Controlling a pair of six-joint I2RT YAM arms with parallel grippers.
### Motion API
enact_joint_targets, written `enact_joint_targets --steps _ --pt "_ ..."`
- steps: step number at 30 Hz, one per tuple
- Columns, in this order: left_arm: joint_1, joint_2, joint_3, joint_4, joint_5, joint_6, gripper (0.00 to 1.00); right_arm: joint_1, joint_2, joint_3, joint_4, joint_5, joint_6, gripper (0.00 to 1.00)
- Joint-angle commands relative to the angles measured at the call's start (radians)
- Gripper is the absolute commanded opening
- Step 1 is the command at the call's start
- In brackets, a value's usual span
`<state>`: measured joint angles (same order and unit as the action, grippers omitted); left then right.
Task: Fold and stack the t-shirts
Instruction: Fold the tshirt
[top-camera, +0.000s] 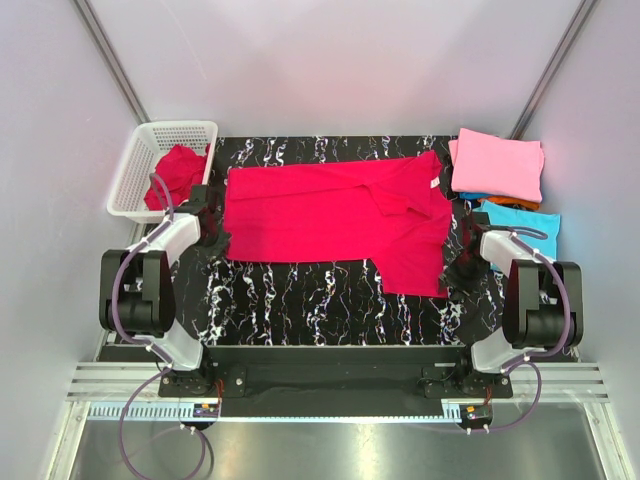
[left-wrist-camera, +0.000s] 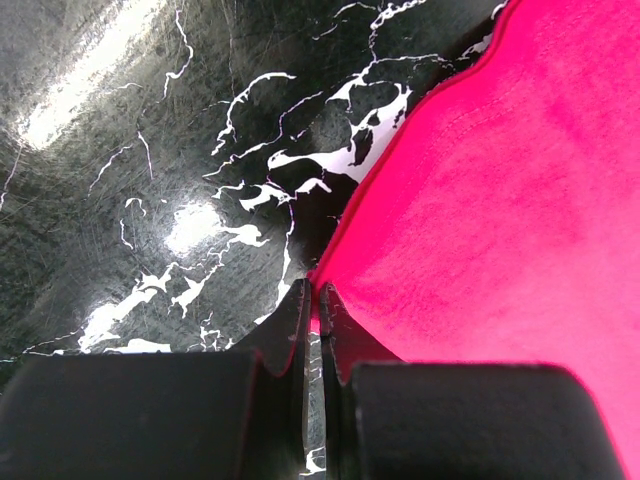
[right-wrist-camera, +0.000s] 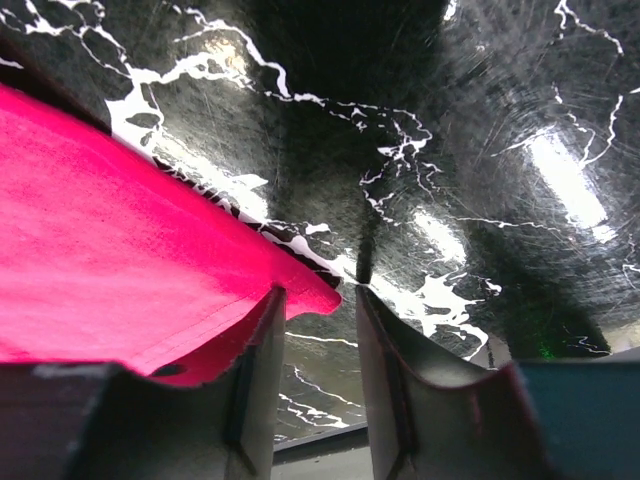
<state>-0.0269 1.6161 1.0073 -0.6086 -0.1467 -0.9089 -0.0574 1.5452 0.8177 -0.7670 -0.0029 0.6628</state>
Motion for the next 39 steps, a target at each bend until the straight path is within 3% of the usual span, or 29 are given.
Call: enact_joint_targets --steps 1,5,8,14,23,39 --pt "0.005 -0.047 0.043 -0.003 -0.027 0.008 0.0 -0.009 0.059 -0.02 0.077 0.004 0.001 0.38" --pt "0.005 -0.062 0.047 -0.01 -0.025 0.013 0.0 -0.015 0.088 -0.011 0.103 -0.02 -0.012 0.24" --pt "0.005 -0.073 0.042 -0.016 -0.024 0.013 0.0 -0.018 0.096 -0.012 0.115 -0.028 -0.02 0.0" --pt "0.005 -0.122 0.024 -0.036 -0.018 0.021 0.0 -0.019 0.043 -0.022 0.078 -0.045 -0.012 0.0" --pt "0.004 -0.274 -0.067 -0.057 0.022 0.022 0.0 -0.016 -0.215 -0.084 -0.061 -0.072 0.026 0.0" --pt "-0.056 -0.449 -0.161 -0.161 -0.014 -0.007 0.0 -0.007 -0.579 0.012 -0.334 -0.081 0.031 0.0"
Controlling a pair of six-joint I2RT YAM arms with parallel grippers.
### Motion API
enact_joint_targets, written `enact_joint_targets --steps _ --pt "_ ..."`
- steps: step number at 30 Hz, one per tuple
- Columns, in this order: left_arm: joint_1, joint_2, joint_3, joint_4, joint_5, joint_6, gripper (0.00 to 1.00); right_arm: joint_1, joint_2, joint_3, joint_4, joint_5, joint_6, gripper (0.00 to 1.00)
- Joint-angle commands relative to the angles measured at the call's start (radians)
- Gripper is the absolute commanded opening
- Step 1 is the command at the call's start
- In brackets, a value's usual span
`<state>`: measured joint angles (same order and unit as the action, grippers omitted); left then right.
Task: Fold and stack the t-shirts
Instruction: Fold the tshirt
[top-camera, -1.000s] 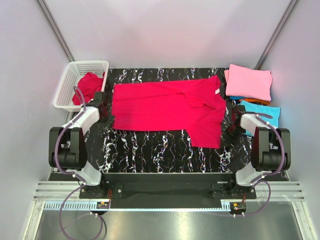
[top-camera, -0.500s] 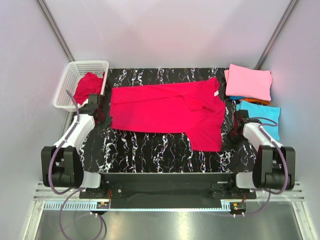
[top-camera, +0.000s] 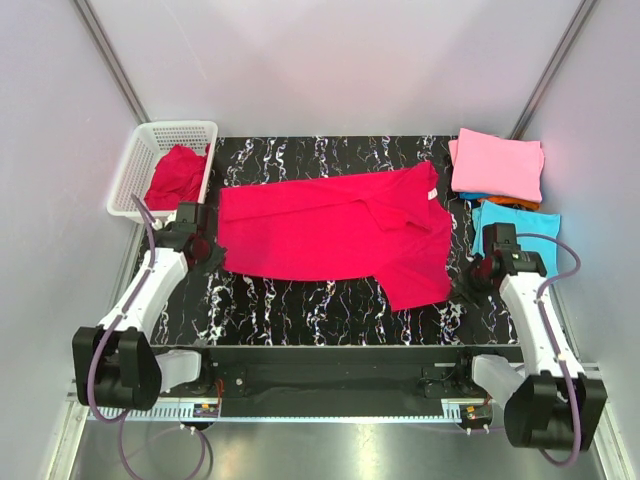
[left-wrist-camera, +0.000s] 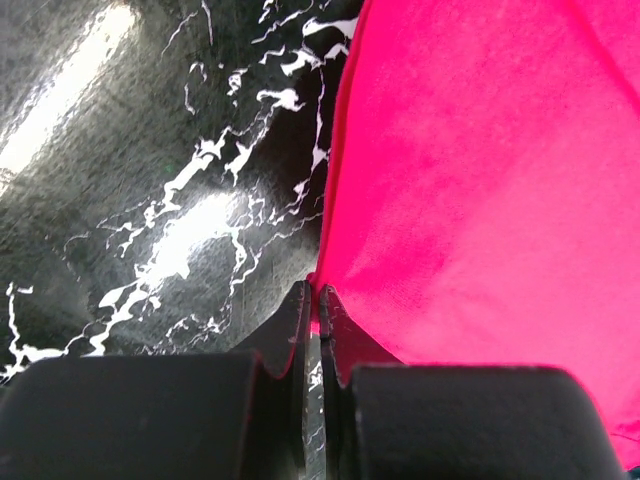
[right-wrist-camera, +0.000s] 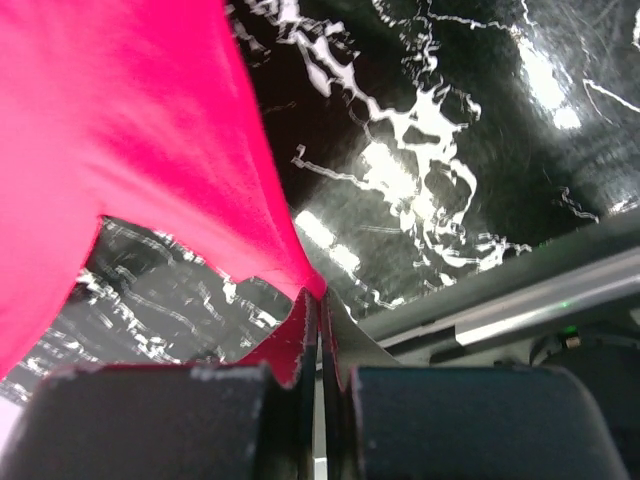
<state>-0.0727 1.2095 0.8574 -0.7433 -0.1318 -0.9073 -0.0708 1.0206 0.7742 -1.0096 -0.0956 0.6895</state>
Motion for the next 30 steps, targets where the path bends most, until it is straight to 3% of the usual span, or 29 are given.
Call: enact_joint_targets --steps 1,13,23,30 --pt "-0.013 -0.056 -0.012 -0.03 -0.032 -0.01 0.0 0.006 -0.062 0.062 -0.119 0.008 -0.001 0.0" --pt "-0.117 -0.179 -0.07 -0.133 -0.086 -0.102 0.0 0.008 -0.162 0.082 -0.235 -0.012 -0.047 0.0" --pt "-0.127 -0.143 -0.017 -0.176 -0.146 -0.15 0.0 0.008 0.018 0.209 -0.101 -0.027 -0.117 0.0" --pt "-0.124 -0.004 0.083 -0.157 -0.175 -0.16 0.0 0.008 0.197 0.313 0.035 -0.042 -0.159 0.0"
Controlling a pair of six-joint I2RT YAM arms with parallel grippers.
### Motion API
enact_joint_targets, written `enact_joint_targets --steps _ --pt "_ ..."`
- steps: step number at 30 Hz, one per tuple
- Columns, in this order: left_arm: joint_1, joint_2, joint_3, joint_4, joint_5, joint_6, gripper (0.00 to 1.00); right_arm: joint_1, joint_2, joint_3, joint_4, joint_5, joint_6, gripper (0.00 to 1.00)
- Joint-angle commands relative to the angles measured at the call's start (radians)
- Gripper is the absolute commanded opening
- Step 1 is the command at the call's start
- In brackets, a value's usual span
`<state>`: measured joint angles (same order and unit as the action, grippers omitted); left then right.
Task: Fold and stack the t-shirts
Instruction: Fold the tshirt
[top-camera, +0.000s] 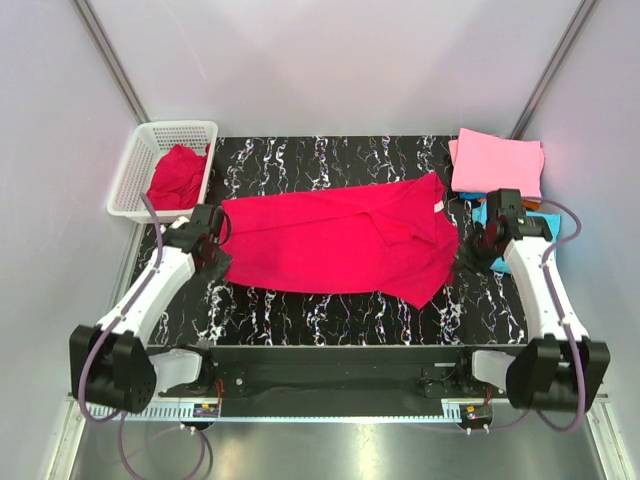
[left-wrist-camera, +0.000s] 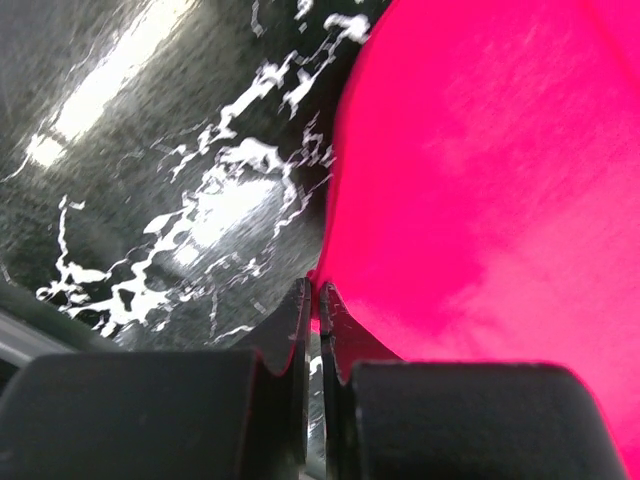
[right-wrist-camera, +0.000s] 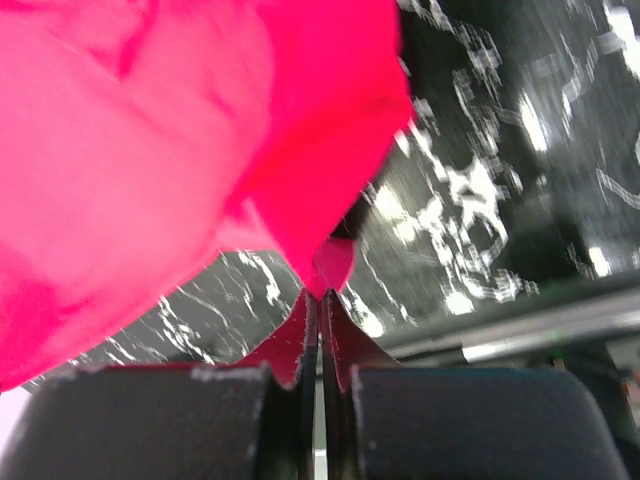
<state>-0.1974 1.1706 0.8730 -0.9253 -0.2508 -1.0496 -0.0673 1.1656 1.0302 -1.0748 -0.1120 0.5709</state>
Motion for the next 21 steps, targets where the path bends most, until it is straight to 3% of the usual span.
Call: enact_joint_targets --steps 1,21 --pt "0.003 0.067 0.078 0.034 -0.053 -0.018 0.0 0.004 0.071 0.063 0.119 -0.028 -0.043 0.0" --pt "0.121 0.412 0.353 0.088 -0.044 -0.004 0.0 0.004 0.594 0.554 0.225 -0.064 -0.114 0.0"
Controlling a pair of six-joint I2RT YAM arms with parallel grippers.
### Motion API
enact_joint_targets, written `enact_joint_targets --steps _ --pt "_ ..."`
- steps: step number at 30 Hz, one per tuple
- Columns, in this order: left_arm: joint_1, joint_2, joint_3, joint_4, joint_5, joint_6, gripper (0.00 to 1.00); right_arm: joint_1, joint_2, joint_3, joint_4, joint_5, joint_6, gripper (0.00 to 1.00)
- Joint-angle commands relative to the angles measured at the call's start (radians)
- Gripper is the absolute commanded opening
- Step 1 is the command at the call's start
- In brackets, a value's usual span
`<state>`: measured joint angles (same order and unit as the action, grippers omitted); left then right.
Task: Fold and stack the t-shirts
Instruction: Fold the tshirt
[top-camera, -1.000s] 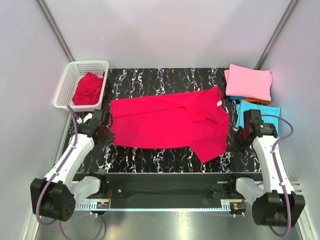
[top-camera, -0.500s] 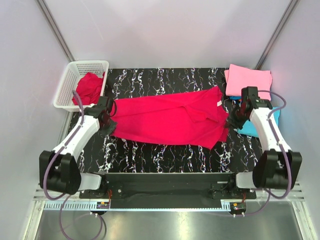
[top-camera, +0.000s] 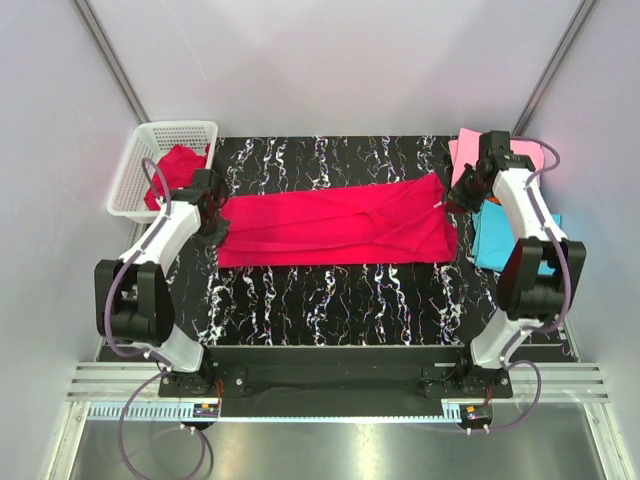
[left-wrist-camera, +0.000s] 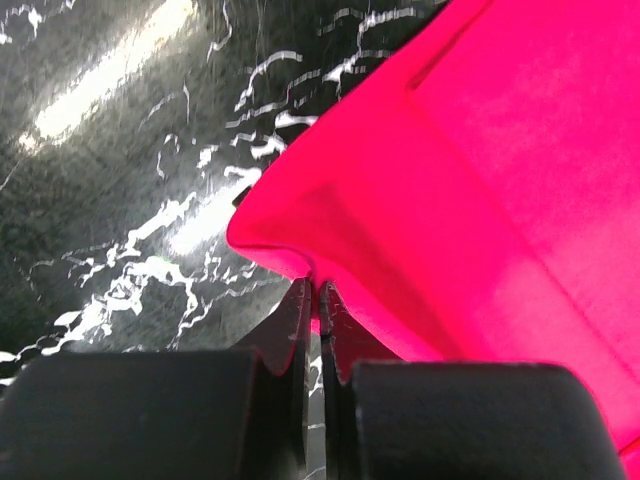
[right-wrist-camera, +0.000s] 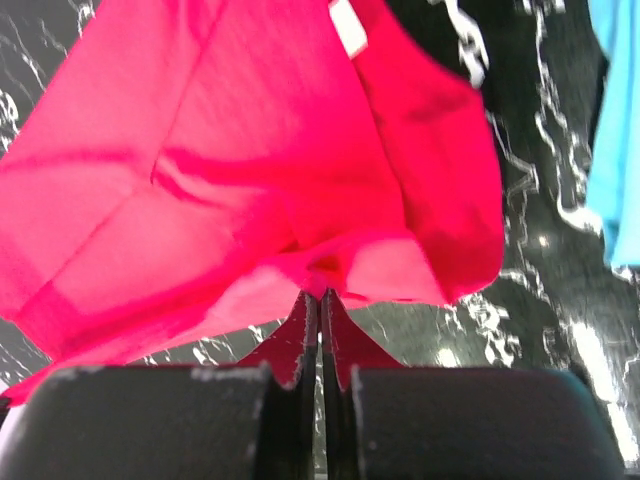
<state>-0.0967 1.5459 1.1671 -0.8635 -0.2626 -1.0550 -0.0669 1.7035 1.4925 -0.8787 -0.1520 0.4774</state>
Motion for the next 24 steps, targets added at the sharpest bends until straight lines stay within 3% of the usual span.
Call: enact_joint_targets --steps 1,14,24 --pt "0.029 0.054 0.083 0.024 -0.029 0.004 0.0 0.004 0.1 0.139 0.027 -0.021 -0.02 0.0" --pt "0.049 0.336 0.296 0.027 0.011 0.029 0.0 0.012 0.396 0.396 0.058 -0.087 -0.022 0.0" --pt "0.051 0.413 0.348 0.038 -0.001 0.027 0.0 0.018 0.605 0.624 0.064 -0.167 -0.037 0.0"
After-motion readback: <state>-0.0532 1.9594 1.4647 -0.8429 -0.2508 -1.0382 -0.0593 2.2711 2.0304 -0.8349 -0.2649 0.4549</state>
